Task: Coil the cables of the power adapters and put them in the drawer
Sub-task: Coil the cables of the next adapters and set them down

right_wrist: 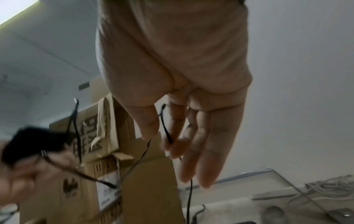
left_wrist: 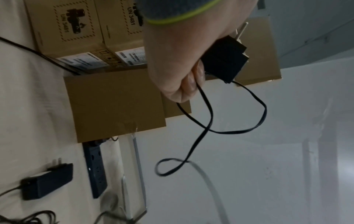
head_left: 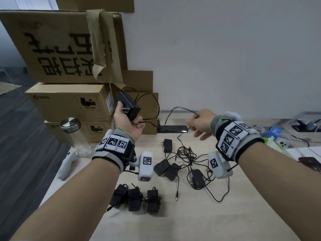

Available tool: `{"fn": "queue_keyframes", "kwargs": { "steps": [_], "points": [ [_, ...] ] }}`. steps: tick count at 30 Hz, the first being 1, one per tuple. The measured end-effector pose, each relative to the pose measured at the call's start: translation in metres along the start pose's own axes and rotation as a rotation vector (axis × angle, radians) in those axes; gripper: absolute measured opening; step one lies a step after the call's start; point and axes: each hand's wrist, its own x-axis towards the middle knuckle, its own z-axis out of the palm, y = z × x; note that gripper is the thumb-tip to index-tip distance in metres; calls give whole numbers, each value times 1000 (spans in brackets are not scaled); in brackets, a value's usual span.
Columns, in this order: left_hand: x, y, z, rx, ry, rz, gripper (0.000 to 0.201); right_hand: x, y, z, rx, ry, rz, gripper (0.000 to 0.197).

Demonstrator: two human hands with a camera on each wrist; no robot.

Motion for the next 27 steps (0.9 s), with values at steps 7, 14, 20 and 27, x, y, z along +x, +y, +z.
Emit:
{"fn": "queue_keyframes", "kwargs": {
  "steps": [7, 14, 20, 27],
  "points": [
    [-8, 3, 14, -29, -52, -11, 48, -9, -5, 29, -220, 141, -211, 53],
    [-14, -13, 26, 68, -93, -65, 51, -4, -9, 76, -55, 36, -475, 30],
    [-16, -9, 16, 197, -82, -109, 50, 13, 13, 68, 53, 77, -343, 24],
    [-13, -7, -8, 347, -41, -171, 52, 36, 70, 36, -217, 221, 116, 27]
  ]
}}
